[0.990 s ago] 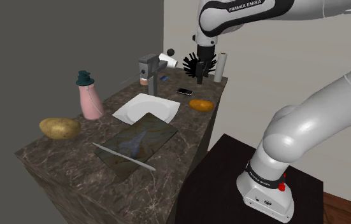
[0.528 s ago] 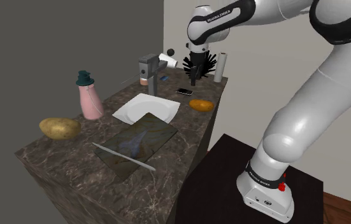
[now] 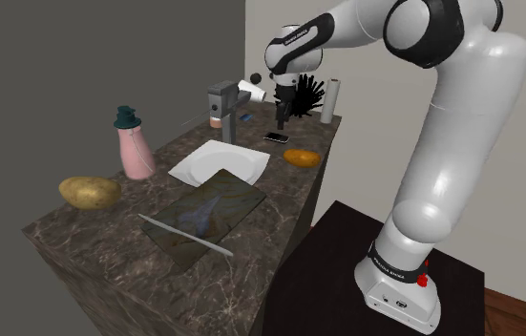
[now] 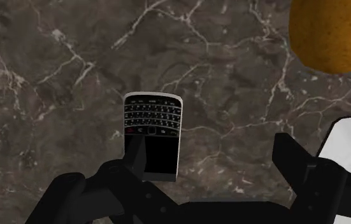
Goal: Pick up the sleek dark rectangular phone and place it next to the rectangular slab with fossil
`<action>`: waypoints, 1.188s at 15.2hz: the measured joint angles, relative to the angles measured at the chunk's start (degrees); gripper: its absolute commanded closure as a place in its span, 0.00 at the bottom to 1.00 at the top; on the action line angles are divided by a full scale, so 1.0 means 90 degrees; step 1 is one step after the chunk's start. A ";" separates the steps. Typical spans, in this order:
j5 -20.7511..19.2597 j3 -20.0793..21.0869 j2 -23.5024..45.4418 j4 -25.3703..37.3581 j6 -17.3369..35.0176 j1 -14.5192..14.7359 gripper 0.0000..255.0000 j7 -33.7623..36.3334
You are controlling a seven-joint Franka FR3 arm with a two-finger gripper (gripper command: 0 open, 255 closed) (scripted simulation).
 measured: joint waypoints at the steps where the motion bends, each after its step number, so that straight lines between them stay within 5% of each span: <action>1: 0.0138 -0.0008 0.0305 0.0256 0.0015 -0.0058 0.00 -0.0177; 6: 0.0662 0.0072 0.1529 0.1328 0.0005 -0.0366 0.00 -0.0837; 18: 0.0829 0.0143 0.1915 0.1184 0.0508 -0.0431 0.00 -0.0983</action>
